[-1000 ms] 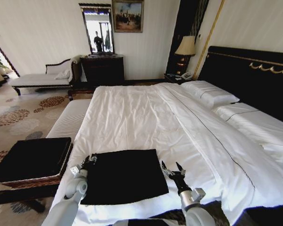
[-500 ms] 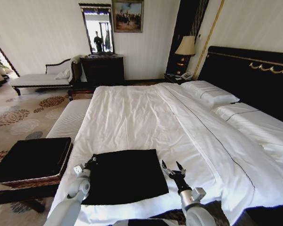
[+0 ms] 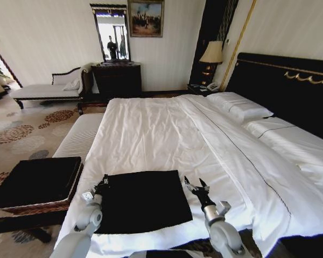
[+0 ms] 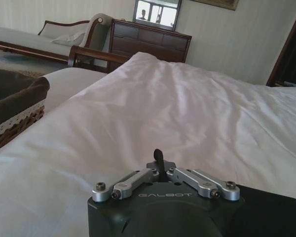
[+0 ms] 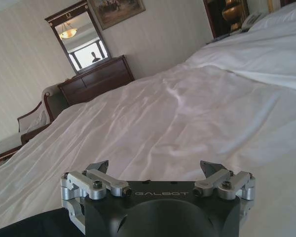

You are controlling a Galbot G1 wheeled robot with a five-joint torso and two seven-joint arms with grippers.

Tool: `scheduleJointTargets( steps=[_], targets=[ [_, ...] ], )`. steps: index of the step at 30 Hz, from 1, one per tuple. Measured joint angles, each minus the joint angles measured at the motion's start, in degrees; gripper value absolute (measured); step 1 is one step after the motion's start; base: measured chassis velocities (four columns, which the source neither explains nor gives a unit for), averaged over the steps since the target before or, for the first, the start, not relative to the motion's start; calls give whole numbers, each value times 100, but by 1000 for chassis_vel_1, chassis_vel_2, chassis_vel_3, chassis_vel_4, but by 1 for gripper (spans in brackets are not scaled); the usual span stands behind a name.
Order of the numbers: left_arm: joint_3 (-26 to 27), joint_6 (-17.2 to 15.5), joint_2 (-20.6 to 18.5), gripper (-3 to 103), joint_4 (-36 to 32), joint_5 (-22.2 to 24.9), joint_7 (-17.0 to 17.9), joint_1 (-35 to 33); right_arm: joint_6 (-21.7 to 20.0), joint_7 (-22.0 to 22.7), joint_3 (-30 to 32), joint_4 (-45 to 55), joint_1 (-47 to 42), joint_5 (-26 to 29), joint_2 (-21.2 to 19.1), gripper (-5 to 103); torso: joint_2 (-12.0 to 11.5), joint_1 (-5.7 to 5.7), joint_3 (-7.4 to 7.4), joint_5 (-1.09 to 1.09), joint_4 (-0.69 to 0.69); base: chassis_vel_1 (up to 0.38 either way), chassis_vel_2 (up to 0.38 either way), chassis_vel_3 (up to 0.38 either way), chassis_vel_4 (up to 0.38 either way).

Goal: Fold the clothes on the bed and place them into the basket.

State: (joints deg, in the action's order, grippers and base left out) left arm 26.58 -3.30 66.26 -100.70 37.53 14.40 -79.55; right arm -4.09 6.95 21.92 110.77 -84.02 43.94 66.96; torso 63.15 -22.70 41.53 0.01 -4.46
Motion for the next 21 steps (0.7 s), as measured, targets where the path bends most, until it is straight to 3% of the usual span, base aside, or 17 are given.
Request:
scheduleJointTargets(
  steps=[7,12,21],
  targets=[
    [53,30,13,1,-196,-65,11,-131,-798,-20,-369,-695,1126,1606,-509,100,0,0,0,-1,1,0,0,0,0],
    [151,51,-1,1,-229,-27,-9,-210,-1148,-185,-506,-999,1520,2101,-649,100,0,0,0,-1,-1,0,0,0,0],
    [150,57,-32,1,-301,4,-10,-252,-1316,-339,-813,-1591,1910,2254,-548,100,0,-1,0,-1,0,0,0,0,0]
  ],
)
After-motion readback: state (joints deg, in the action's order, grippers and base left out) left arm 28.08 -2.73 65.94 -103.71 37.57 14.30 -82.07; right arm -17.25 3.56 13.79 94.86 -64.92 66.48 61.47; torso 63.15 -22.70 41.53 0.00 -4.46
